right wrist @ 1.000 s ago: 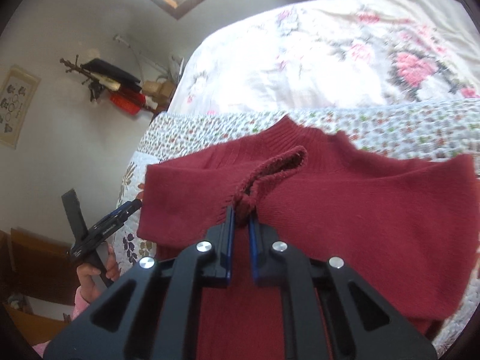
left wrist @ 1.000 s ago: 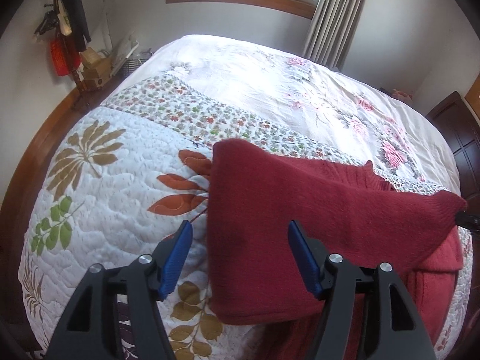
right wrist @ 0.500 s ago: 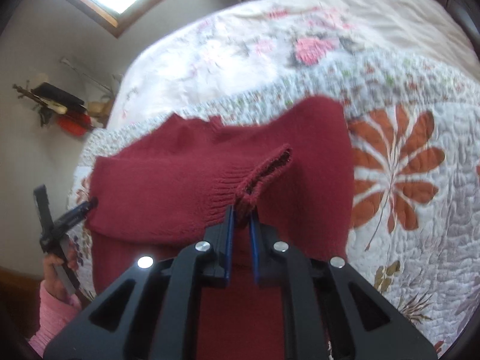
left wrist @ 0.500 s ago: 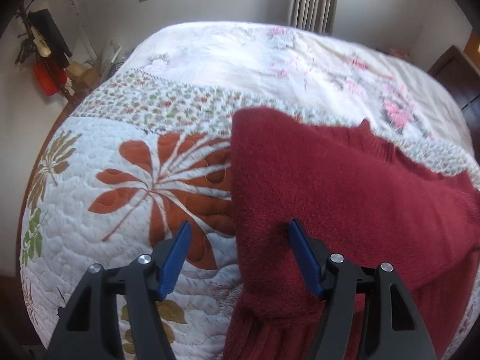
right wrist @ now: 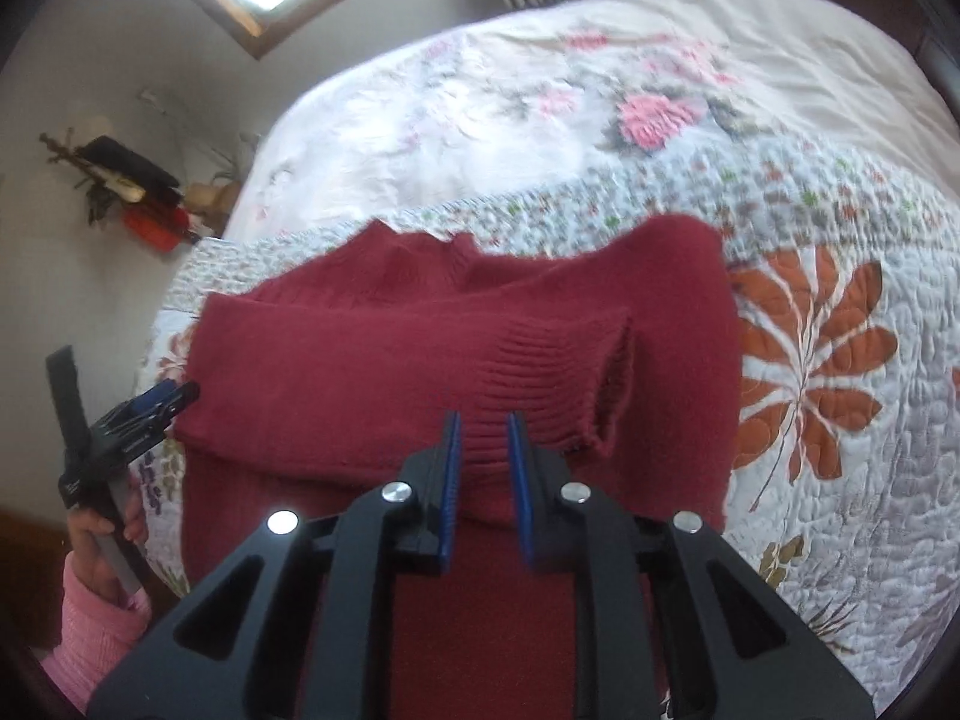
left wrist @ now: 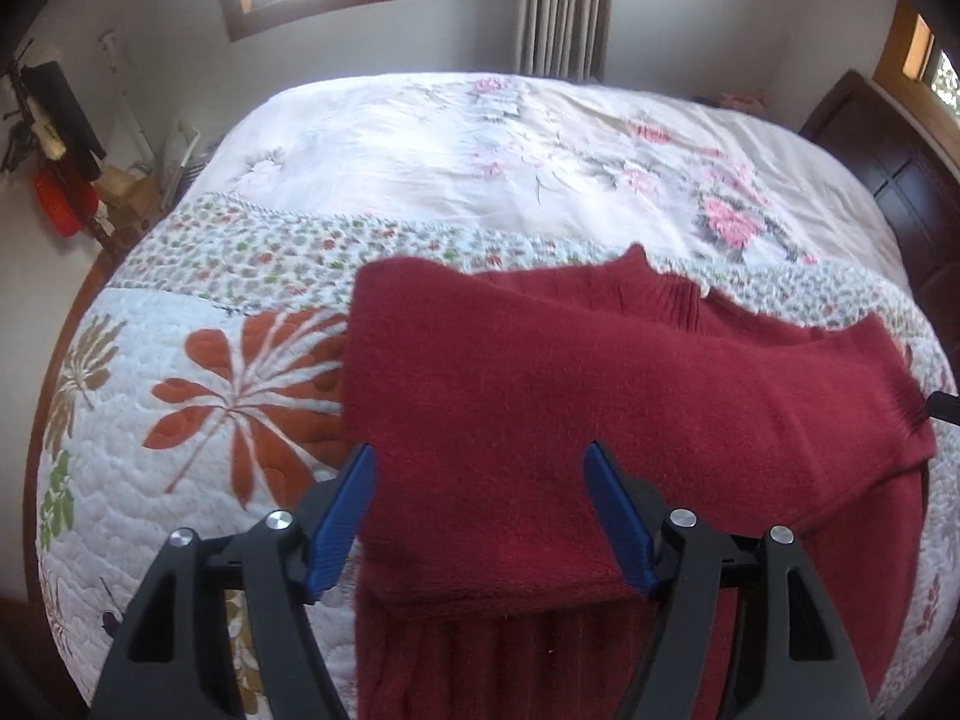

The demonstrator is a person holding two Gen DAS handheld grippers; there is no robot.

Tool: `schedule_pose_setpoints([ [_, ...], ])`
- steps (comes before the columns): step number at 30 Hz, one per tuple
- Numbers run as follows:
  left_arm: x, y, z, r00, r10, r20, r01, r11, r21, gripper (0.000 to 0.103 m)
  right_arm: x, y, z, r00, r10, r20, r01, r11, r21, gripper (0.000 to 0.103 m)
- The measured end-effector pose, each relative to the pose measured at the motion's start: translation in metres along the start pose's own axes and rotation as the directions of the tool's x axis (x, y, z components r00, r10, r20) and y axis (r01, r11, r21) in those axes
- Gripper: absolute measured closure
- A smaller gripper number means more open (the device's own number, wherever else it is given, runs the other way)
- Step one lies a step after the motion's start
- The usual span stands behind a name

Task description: Fold small clothes

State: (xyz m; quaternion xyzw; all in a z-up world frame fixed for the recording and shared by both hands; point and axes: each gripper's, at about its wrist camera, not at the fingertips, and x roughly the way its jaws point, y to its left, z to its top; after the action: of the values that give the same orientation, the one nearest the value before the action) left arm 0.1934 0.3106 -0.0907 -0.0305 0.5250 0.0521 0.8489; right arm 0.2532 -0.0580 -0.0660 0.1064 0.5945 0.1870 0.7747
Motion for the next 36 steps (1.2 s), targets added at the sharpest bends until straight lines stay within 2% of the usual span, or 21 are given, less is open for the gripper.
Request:
schedule_pose_setpoints([
  [3,0.022,-0.001,-0.007,0.999,0.014,-0.052,-0.014,1.000,0.000,0.031,0.021,-0.011,-0.004,0.999,-0.028,-0.041,0.030,0.998,0.051,0.090],
  [5,0.027,-0.003,-0.012,0.999,0.036,-0.041,-0.035,0.999,0.025,0.030,0.026,-0.014,-0.008,0.999,-0.021,-0.030,0.023,0.998,0.060,0.090],
  [8,0.024,-0.002,-0.012,0.999,0.030,-0.036,-0.029,0.999,0.020,0.031,0.017,-0.009,-0.011,1.000,-0.028,0.000,0.028,0.998,0.054,0.089],
  [10,0.012,0.002,-0.013,0.999,0.011,-0.034,-0.011,1.000,0.007,0.031,0.001,-0.005,-0.017,0.999,-0.028,0.033,0.026,0.999,0.039,0.078],
  [13,-0.019,0.012,-0.021,1.000,-0.017,0.001,0.017,1.000,0.001,0.027,-0.035,0.006,-0.040,0.996,-0.023,0.088,0.024,1.000,-0.017,0.068],
  [15,-0.042,0.023,-0.038,0.999,-0.034,0.015,0.033,0.999,0.014,0.022,-0.052,0.008,-0.061,0.996,0.000,0.088,0.004,0.999,-0.047,0.063],
  [18,-0.064,0.037,-0.072,1.000,-0.022,0.007,0.022,0.999,0.045,0.020,-0.065,0.005,-0.096,0.998,0.004,0.062,0.001,0.997,-0.081,0.060],
  [22,-0.080,0.054,-0.135,0.998,-0.028,-0.060,0.032,0.997,0.072,0.020,-0.073,-0.008,-0.152,0.999,-0.021,0.033,0.024,0.997,-0.079,0.052],
  [25,-0.086,0.064,-0.181,0.993,-0.037,-0.115,0.046,0.996,0.073,0.020,-0.070,-0.022,-0.198,0.999,-0.053,0.008,0.053,0.998,-0.044,0.051],
  [30,-0.086,0.081,-0.245,0.969,-0.096,-0.226,0.099,0.995,0.005,0.020,-0.063,-0.043,-0.253,0.997,-0.038,-0.066,0.041,0.998,0.037,0.050],
  [35,-0.077,0.095,-0.286,0.944,-0.192,-0.268,0.174,0.981,-0.088,0.020,-0.061,-0.055,-0.282,0.993,-0.028,-0.116,0.035,0.998,0.056,0.047],
  [36,-0.073,0.096,-0.289,0.944,-0.193,-0.269,0.174,0.980,-0.092,0.020,-0.060,-0.056,-0.285,0.992,-0.021,-0.124,0.028,0.998,0.057,0.047],
])
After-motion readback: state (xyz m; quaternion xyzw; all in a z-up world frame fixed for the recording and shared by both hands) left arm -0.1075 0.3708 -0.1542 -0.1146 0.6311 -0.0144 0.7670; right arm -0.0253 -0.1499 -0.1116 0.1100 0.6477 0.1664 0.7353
